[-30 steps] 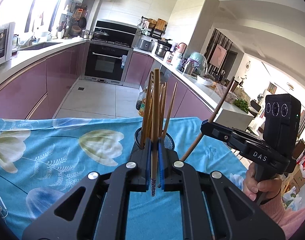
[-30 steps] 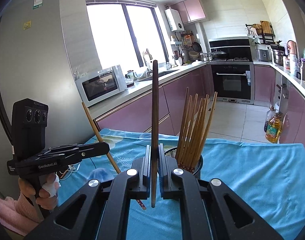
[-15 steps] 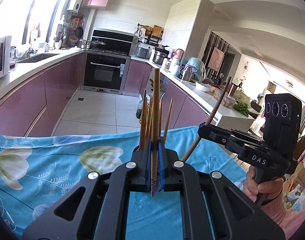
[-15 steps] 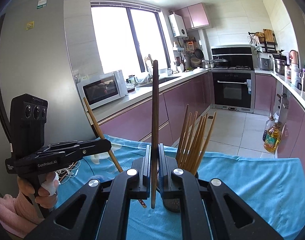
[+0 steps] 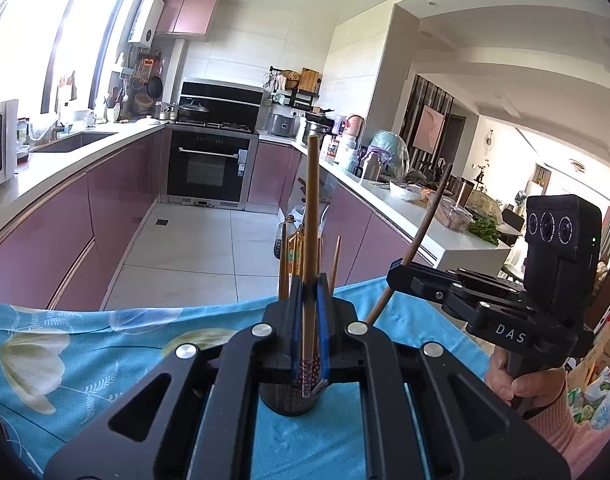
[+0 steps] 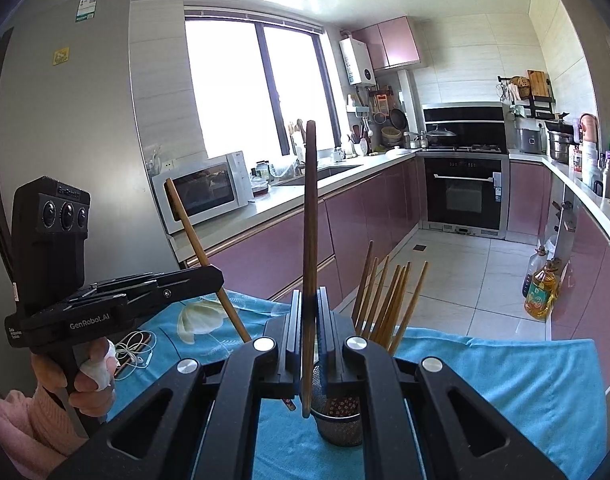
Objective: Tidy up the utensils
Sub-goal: 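Lower the chopstick into the mesh cup with the right gripper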
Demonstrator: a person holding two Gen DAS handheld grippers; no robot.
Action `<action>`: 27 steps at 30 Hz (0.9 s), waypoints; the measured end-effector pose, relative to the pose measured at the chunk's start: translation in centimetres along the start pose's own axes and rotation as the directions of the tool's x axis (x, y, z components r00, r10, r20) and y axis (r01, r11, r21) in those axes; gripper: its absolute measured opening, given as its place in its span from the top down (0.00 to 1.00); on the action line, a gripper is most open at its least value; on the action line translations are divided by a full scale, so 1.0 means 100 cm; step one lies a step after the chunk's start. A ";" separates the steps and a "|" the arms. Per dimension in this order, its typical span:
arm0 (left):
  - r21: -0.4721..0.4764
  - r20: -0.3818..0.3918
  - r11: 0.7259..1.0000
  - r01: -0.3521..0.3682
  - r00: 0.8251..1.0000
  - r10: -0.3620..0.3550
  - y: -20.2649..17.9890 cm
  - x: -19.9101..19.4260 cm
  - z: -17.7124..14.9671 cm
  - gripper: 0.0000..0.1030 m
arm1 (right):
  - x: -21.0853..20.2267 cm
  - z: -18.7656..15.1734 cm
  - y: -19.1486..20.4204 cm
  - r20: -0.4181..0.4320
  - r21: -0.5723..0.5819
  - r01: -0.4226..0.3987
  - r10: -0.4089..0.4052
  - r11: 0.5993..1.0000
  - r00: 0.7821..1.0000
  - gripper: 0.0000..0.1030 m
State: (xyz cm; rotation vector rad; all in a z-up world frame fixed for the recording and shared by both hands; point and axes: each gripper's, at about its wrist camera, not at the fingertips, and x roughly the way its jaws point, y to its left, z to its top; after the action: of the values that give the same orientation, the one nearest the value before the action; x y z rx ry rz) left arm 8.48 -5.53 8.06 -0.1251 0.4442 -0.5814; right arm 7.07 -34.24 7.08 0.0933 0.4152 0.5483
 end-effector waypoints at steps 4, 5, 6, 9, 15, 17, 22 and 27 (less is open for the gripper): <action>0.007 0.009 1.000 -0.002 1.000 0.002 -0.004 0.000 0.004 0.93 | 0.001 0.004 -0.003 0.006 -0.002 0.009 -0.009 1.000 1.000 0.94; 0.007 0.010 1.000 -0.003 1.000 0.003 -0.005 0.001 0.005 0.93 | 0.001 0.005 -0.003 0.007 -0.002 0.011 -0.011 1.000 1.000 0.94; 0.007 0.011 1.000 -0.005 1.000 0.005 -0.004 0.002 0.006 0.93 | 0.002 0.007 -0.004 0.007 -0.002 0.013 -0.013 1.000 1.000 0.94; 0.003 0.011 1.000 -0.008 1.000 0.008 -0.005 0.004 0.008 0.93 | 0.004 0.009 -0.005 0.009 -0.005 0.021 -0.021 1.000 1.000 0.94; 0.004 0.006 1.000 -0.014 1.000 0.014 -0.008 0.009 0.012 0.93 | 0.009 0.008 -0.007 0.006 0.002 0.027 -0.027 1.000 1.000 0.94; 0.004 0.002 1.000 -0.016 1.000 0.016 -0.010 0.011 0.010 0.93 | 0.011 0.007 -0.007 0.002 0.004 0.030 -0.030 1.000 1.000 0.94; 0.000 -0.017 1.000 -0.026 1.000 0.026 -0.011 0.019 0.009 0.93 | 0.015 0.004 -0.010 -0.012 0.012 0.035 -0.035 0.999 0.999 0.94; 0.000 -0.029 0.999 -0.034 0.999 0.034 -0.012 0.025 0.010 0.93 | 0.020 0.004 -0.011 -0.024 0.023 0.043 -0.042 0.999 0.999 0.94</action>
State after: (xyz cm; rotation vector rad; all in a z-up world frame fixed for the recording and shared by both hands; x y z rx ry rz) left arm 10.13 -7.90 8.30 -0.1096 0.4739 -0.5501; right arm 9.35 -34.15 6.51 0.1008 0.4454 0.5032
